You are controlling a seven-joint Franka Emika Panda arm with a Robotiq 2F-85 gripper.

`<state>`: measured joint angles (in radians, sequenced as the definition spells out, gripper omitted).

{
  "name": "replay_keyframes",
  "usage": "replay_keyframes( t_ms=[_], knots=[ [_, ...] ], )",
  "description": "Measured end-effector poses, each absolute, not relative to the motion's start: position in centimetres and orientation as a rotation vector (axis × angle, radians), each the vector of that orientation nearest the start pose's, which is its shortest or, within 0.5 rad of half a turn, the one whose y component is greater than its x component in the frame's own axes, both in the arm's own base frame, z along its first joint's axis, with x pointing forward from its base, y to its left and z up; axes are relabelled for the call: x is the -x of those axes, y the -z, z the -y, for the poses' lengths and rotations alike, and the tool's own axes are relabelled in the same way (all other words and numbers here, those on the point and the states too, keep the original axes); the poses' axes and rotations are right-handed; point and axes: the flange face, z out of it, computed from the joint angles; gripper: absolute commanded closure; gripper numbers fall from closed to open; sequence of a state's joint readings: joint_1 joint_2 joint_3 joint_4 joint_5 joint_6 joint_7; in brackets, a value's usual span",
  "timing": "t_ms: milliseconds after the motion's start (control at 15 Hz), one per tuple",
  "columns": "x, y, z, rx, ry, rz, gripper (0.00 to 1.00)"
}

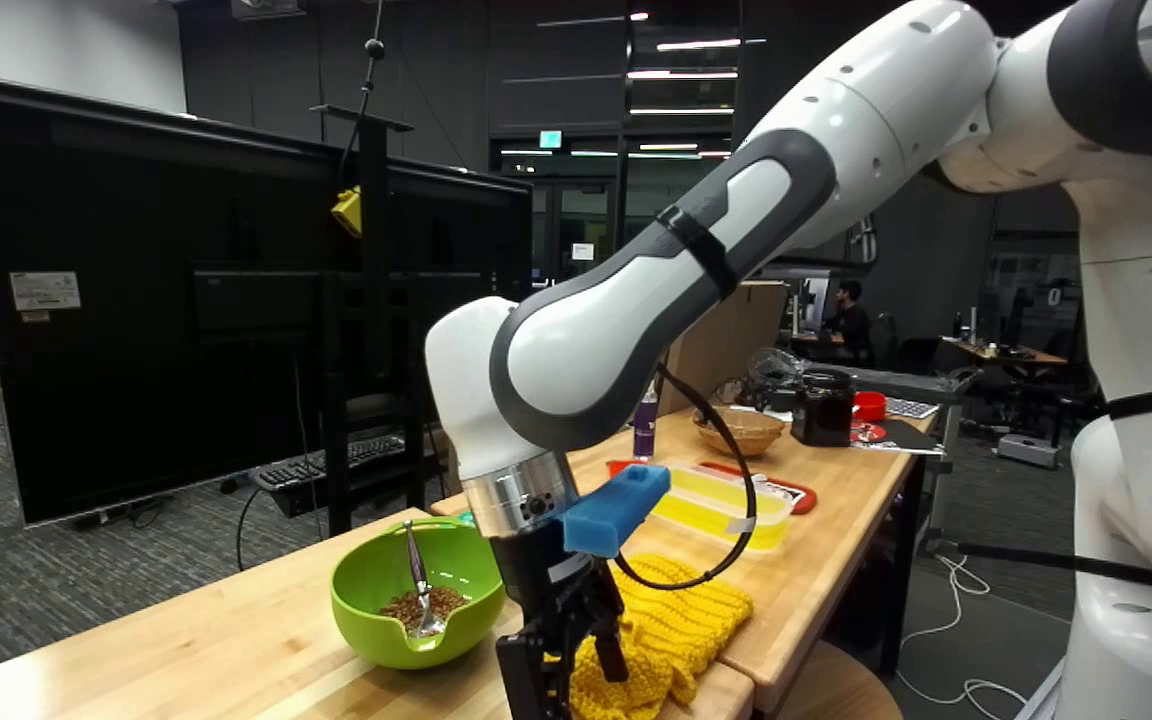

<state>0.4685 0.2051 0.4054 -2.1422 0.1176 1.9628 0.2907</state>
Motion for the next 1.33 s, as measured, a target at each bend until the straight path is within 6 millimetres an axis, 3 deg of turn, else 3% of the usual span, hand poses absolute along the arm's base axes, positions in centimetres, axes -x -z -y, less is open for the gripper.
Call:
replay_keyframes(
  t_ms=[667,733,1000,1333],
  knots=[
    [-37.6,-26.9,-36.6,2.914,-0.583,1.010,0.00],
    [-38.0,-26.8,-36.1,2.903,-0.578,1.024,0.18],
    [-39.1,-26.2,-35.0,2.872,-0.557,1.059,0.48],
    [-39.0,-26.1,-34.9,2.864,-0.557,1.071,0.85]
  ],
)
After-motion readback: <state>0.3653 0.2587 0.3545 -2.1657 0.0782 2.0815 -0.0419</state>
